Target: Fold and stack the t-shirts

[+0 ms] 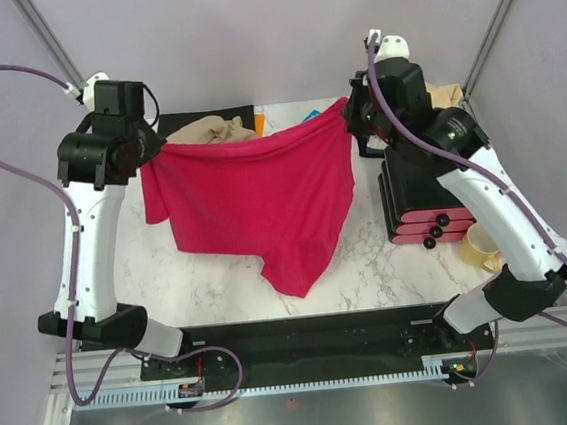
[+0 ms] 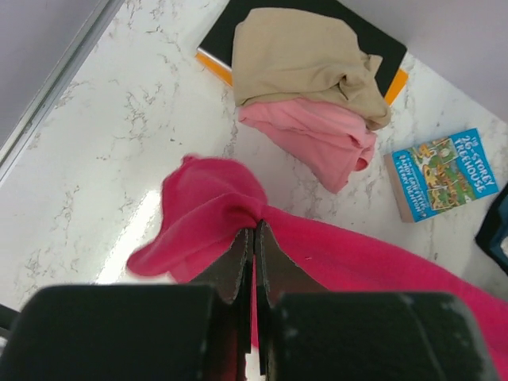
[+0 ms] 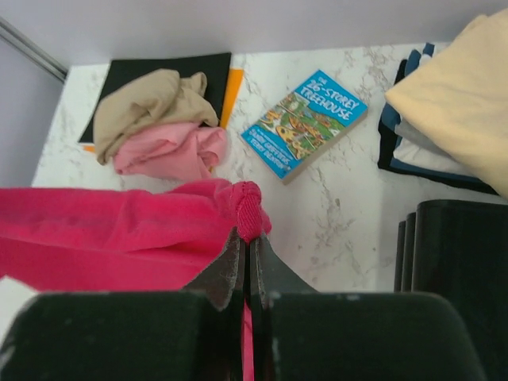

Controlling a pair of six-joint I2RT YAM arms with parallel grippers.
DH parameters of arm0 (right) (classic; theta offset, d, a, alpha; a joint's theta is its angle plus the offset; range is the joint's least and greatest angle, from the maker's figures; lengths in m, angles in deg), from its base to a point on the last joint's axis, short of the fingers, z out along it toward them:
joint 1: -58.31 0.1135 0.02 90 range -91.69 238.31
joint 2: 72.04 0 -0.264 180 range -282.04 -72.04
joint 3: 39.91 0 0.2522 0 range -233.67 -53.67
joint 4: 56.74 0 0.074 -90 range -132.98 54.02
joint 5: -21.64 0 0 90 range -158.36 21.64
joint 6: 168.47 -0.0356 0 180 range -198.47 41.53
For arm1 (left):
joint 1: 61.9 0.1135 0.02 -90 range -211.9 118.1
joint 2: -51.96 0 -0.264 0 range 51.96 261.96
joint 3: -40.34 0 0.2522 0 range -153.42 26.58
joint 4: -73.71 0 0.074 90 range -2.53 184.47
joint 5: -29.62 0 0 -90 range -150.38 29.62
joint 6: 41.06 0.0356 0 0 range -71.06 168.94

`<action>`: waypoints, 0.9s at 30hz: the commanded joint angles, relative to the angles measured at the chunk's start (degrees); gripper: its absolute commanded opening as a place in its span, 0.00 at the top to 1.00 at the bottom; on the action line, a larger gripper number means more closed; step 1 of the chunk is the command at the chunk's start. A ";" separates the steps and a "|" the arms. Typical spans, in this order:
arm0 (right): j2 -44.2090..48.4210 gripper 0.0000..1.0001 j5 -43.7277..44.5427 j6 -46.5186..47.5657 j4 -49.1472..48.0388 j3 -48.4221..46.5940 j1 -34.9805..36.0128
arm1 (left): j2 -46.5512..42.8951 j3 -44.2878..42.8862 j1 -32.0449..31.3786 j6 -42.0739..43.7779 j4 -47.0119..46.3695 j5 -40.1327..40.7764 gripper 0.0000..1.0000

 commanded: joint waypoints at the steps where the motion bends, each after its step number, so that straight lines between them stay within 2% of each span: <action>1: 4.15 1.00 2.19 0.52 -0.30 -2.00 -0.33 | -4.21 -0.52 0.42 3.44 0.02 2.94 0.98; 5: 8.81 1.00 -0.09 -1.85 0.31 7.38 -0.41 | -11.68 13.26 0.42 1.34 0.38 1.37 0.98; 6: 9.78 1.00 -1.92 -2.64 1.27 9.07 -0.33 | -14.91 19.47 0.42 0.37 0.29 -0.12 0.98; 8: 12.76 1.00 -3.78 -5.01 2.16 14.76 -0.24 | -18.10 25.92 0.42 -0.16 -0.41 -1.79 0.98; 9: 13.64 1.00 -5.79 -5.63 2.60 17.32 -0.32 | -20.63 32.91 0.42 0.53 -0.94 -3.80 0.98; 12: 16.46 1.00 -8.70 -8.62 4.08 27.96 -0.32 | -22.59 45.31 0.42 0.02 -2.08 -5.14 0.98; 15: 16.12 1.00 -13.45 -12.12 5.49 35.79 -0.33 | -23.12 52.47 0.42 -1.30 -3.22 -8.73 0.98; 17: 14.28 0.72 -16.88 -13.11 5.94 39.93 -0.33 | -22.86 54.07 0.42 -1.83 -4.54 -11.54 0.98; 18: 13.40 0.67 -17.15 -14.59 7.68 40.81 -0.33 | -22.51 54.77 0.42 -1.75 -4.72 -11.99 0.98; 21: 10.32 0.66 -15.75 -15.04 11.03 41.43 -0.33 | -19.88 54.52 0.42 -0.78 -4.72 -11.82 0.98; 26: 12.68 0.65 -7.76 -15.31 12.71 36.52 -0.33 | -20.91 53.46 0.42 1.15 -3.93 -12.34 0.98; 27: 12.69 0.61 -7.40 -14.78 12.45 35.81 -0.33 | -21.18 53.98 0.42 1.42 -3.67 -12.87 0.98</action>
